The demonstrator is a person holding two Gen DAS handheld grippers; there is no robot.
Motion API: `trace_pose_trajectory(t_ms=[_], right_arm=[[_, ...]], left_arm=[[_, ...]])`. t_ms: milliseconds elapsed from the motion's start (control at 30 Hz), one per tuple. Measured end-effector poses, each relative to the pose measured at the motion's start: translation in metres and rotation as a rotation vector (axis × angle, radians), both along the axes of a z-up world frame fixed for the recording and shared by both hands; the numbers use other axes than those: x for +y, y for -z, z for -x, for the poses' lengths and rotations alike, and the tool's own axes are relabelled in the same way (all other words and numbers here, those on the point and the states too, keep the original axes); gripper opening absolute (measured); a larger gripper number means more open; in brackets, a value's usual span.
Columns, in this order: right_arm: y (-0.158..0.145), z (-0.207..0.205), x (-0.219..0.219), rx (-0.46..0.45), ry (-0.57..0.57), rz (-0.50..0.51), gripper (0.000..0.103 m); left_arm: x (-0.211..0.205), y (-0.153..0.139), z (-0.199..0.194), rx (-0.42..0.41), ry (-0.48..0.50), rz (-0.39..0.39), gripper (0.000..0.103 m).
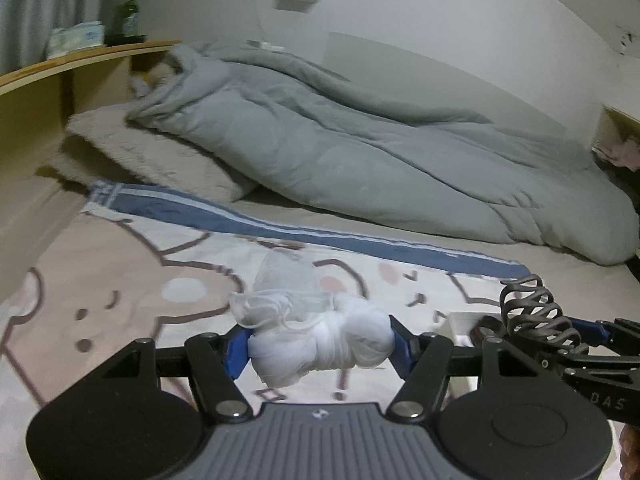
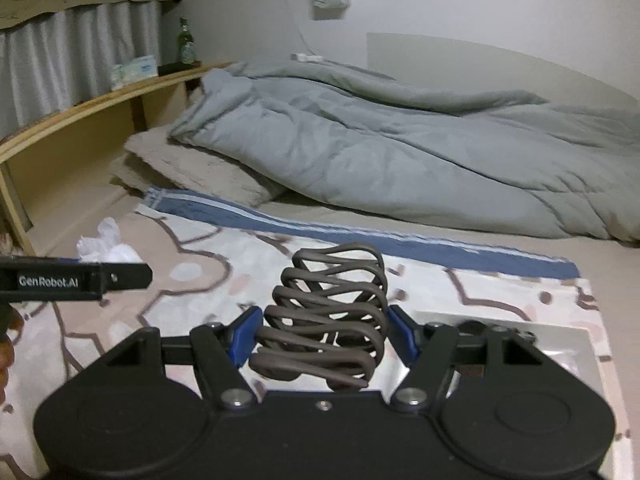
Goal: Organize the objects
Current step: 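Lift and carry the spring and cloth over the white tray with both tools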
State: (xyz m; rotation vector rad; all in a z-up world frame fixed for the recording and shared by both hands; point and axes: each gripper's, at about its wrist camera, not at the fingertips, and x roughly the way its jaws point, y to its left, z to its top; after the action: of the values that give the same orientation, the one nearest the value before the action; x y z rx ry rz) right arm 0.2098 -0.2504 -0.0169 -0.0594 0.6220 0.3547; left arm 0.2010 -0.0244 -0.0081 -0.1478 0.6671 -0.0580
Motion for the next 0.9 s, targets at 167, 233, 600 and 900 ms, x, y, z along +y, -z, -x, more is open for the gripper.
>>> trace_pose_trajectory(t_ms=[167, 233, 600, 900], right_arm=[[0.005, -0.005, -0.044, 0.009, 0.052, 0.013, 0.068], [0.008, -0.007, -0.063, 0.016, 0.076, 0.015, 0.068], [0.053, -0.02, -0.16, 0.074, 0.266, -0.017, 0.068], [0.098, -0.041, -0.169, 0.149, 0.284, -0.019, 0.068]], left_arm=[[-0.044, 0.012, -0.008, 0.017, 0.07, 0.008, 0.067], [-0.062, 0.018, -0.012, 0.026, 0.101, 0.012, 0.067], [-0.149, 0.058, -0.034, 0.064, 0.264, 0.002, 0.067], [-0.18, 0.088, -0.051, 0.108, 0.311, 0.017, 0.067]])
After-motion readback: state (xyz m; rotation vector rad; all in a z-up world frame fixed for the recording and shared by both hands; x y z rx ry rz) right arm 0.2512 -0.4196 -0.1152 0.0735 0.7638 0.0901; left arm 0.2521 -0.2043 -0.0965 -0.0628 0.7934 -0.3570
